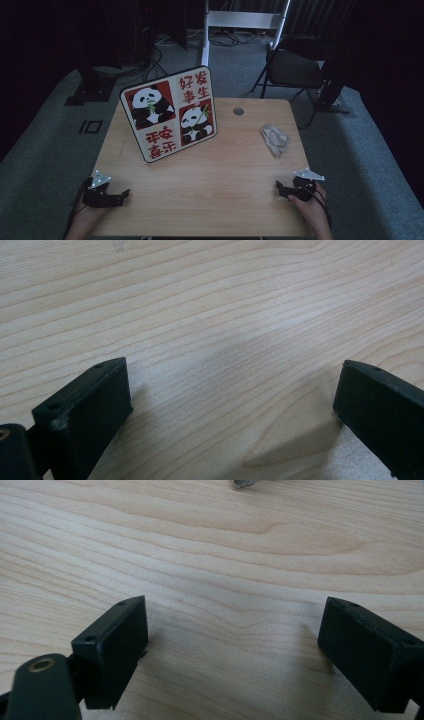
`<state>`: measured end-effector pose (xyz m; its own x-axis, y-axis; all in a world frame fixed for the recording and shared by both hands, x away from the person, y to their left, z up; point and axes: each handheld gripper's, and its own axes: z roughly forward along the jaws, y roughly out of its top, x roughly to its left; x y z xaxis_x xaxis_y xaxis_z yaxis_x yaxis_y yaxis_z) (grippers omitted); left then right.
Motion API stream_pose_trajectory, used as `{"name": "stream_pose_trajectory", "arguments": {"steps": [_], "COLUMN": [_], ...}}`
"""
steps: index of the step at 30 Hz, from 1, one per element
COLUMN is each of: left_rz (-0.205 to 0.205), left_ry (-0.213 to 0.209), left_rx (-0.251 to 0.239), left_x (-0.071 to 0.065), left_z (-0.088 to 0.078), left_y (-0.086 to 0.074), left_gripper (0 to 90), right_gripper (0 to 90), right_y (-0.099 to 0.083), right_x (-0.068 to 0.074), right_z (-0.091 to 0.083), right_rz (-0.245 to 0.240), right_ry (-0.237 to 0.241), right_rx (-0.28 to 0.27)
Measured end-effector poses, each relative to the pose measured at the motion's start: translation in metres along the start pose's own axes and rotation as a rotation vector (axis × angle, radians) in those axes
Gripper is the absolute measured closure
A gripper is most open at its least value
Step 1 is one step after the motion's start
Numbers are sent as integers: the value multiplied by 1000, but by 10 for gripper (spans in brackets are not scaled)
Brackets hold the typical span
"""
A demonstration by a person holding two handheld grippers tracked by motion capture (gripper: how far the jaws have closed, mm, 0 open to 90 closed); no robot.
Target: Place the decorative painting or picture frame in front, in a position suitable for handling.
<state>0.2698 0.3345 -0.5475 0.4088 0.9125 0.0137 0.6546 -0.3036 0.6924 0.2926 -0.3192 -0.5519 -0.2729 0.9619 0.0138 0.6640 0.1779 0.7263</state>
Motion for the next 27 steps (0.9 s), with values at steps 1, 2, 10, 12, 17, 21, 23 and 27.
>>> {"name": "stream_pose_trajectory", "arguments": {"steps": [1,2,10,12,17,21,23,27], "left_rz": [0,1,26,44,39,27,25,16], "left_ry": [0,0,-11,-31,-55,-67,-73,-85], "left_rx": [0,0,-4,0,-8,-29,-33,-46], "left_x": [0,0,0,1,6,12,14,17], "left_z": [0,0,-1,0,2,4,5,7], "left_y": [0,0,0,2,5,9,9,14], "left_gripper": [23,23,27,27,28,28,45,45], "right_gripper": [122,122,122,122,122,122,122,122], "right_y": [0,0,0,0,0,0,0,0], "right_x": [0,0,0,0,0,0,0,0], "right_z": [0,0,0,0,0,0,0,0], "right_rz": [0,0,-2,-2,-2,-1,-1,-1], "right_ry": [0,0,0,0,-1,-1,0,-1], "right_rx": [0,0,1,0,1,1,1,1]}}
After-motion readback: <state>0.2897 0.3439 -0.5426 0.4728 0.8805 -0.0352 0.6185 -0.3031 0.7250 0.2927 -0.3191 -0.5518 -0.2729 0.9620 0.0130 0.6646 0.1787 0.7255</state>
